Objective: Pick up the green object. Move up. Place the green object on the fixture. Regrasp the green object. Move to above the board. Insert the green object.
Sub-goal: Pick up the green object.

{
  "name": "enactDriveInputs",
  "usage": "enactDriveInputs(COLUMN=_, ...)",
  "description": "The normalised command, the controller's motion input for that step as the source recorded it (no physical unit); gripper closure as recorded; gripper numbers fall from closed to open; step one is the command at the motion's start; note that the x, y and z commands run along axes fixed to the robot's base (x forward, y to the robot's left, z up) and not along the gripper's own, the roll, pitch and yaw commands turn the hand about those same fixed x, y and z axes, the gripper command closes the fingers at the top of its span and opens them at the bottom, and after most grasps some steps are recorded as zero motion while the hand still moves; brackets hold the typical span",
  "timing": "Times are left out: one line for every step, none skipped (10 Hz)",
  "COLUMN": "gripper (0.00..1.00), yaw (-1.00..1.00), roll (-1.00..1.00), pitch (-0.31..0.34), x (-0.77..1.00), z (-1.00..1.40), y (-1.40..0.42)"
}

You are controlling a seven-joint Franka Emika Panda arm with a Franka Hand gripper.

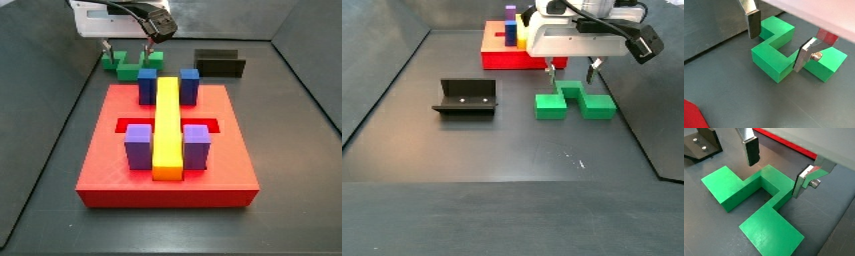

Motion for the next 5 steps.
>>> enactDriveInputs(gripper=0.00, yaw=0.00, roll=0.00, pitch=-0.027, x=0.00, z=-0.07, y=0.00)
enactDriveInputs(gripper=0.00, yaw=0.00, roll=0.00, pitch=-0.026, x=0.03, z=-0.13, y=0.00)
enactDriveInputs(gripper=0.00, yaw=0.00, roll=0.00, pitch=-0.037, x=0.05, z=-0.14, y=0.00)
enactDriveInputs(gripper=0.00, yaw=0.03, roll=0.00, pitch=-0.037, x=0.14, z=-0.15, y=-0.04)
enactDriveInputs(gripper=0.00, yaw=0.03, roll=0.00, pitch=-0.050, x=0.07, z=-0.17, y=-0.04)
